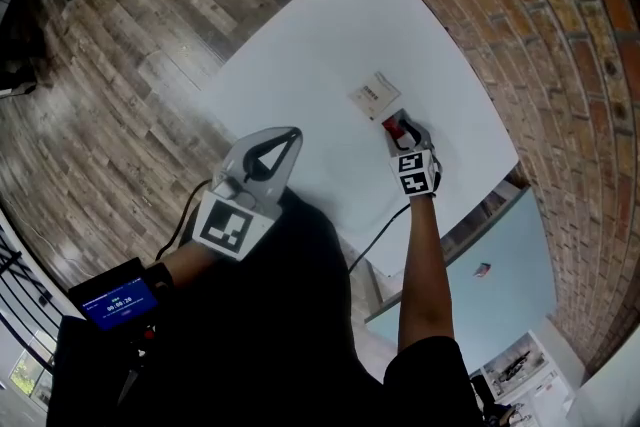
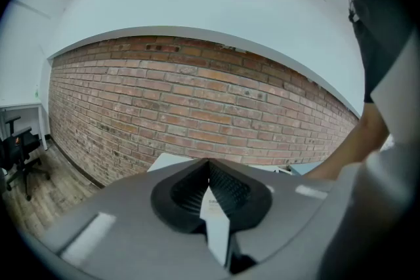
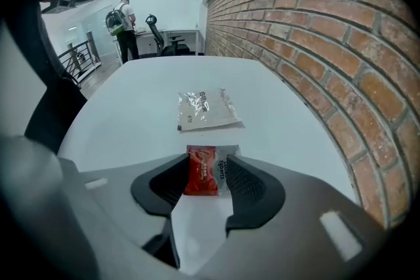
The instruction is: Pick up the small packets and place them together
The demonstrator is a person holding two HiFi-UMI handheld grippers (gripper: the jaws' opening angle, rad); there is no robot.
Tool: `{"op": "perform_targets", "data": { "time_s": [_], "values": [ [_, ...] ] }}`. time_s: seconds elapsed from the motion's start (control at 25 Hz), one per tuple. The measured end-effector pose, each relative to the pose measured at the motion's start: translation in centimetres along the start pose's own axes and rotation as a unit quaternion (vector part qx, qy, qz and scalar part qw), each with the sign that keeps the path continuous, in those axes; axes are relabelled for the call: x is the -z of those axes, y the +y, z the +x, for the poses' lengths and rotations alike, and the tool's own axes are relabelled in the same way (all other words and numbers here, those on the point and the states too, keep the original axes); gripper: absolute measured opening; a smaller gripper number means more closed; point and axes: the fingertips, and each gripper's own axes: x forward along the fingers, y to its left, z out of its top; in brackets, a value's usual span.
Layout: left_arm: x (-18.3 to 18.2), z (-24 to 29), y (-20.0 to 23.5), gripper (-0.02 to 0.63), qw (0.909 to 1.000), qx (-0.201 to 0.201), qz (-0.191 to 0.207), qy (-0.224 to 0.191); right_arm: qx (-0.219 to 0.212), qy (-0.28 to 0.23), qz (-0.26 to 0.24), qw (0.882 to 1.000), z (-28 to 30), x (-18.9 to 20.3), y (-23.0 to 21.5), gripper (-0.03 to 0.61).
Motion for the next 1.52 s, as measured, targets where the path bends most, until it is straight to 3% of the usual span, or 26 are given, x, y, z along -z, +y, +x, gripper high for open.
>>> {"op": "perform_targets", "data": {
  "time_s": [0.2, 0.36, 0.52, 0.92, 1.52],
  "values": [
    [-0.1, -0.2, 0.2, 0.000, 1.0000, -0.003, 0.002, -0.004, -0.004, -0.009, -0.012, 1.000, -0.7, -0.6, -0.4, 0.181],
    [0.0, -0.3, 0.5, 0.000, 1.0000, -0.005, -0.004, -0.003, 0.007, -0.022, 0.050, 0.998, -1.4, -0.7, -1.6, 0.184],
    [0.6, -0.1, 0.3, 0.000, 0.9999, -0.001, -0.010, 0.008, -0.025, -0.005, 0.105, 0.994, -0.1, 0.6, -1.8, 0.210],
    [0.7, -0.4, 0.5, 0.000, 0.9999, -0.006, -0.008, 0.014, -0.050, 0.009, 0.044, 0.998, 0.6, -0.1, -1.2, 0.215],
    [0.5, -0.1, 0.4, 0.000, 0.9999, 0.005, 0.002, 0.016, -0.045, -0.020, 0.045, 0.998, -1.0, -1.6, -1.2, 0.224]
  ]
}}
